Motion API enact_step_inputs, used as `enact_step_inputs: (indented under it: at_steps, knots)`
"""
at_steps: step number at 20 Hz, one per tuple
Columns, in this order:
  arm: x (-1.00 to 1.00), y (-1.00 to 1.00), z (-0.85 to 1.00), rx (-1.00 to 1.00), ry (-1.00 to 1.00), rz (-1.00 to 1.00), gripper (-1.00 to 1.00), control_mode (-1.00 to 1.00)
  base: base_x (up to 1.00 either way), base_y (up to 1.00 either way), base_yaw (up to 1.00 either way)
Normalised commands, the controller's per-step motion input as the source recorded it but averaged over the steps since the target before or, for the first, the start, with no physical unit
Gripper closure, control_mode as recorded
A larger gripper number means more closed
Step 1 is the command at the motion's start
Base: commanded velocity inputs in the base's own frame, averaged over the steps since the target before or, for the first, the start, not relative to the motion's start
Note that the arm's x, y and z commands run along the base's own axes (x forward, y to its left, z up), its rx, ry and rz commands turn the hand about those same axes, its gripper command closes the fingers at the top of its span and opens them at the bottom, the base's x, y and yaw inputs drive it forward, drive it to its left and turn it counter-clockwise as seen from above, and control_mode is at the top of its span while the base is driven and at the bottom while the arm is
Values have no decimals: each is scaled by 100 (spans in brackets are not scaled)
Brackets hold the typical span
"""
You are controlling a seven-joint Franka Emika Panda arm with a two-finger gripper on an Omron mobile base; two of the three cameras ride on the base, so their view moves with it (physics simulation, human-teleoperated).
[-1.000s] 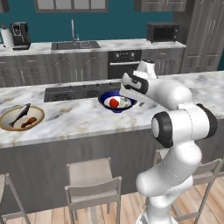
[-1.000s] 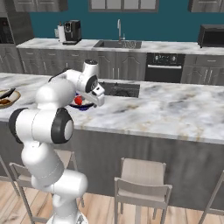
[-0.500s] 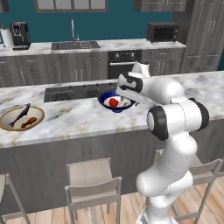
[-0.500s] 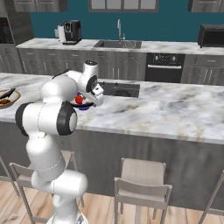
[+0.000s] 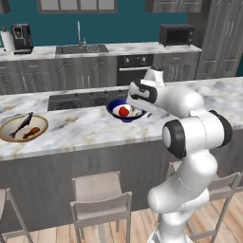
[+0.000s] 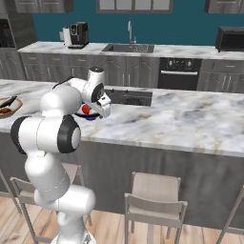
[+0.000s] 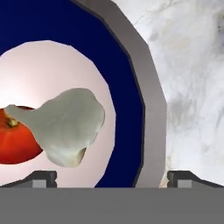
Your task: Place the bowl with the garlic and tomato on the second highest shelf of the fridge. Place the bowl with the fish and chicken drumstick on the top shelf of the fridge.
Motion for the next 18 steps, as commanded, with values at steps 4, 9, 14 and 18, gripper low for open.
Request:
enact_step_inputs:
  at_steps: [4, 9, 14, 18]
  knots:
    - [-9, 3, -40, 0, 0, 0, -100, -100, 0, 0, 0]
    - [20, 30, -34, -1, 0, -2, 100, -100, 0, 0, 0]
    - [-25, 1, 1, 0, -2, 0, 100, -100, 0, 0, 0]
    - [-87, -3, 72, 1, -18, -2, 100, -100, 0, 0, 0]
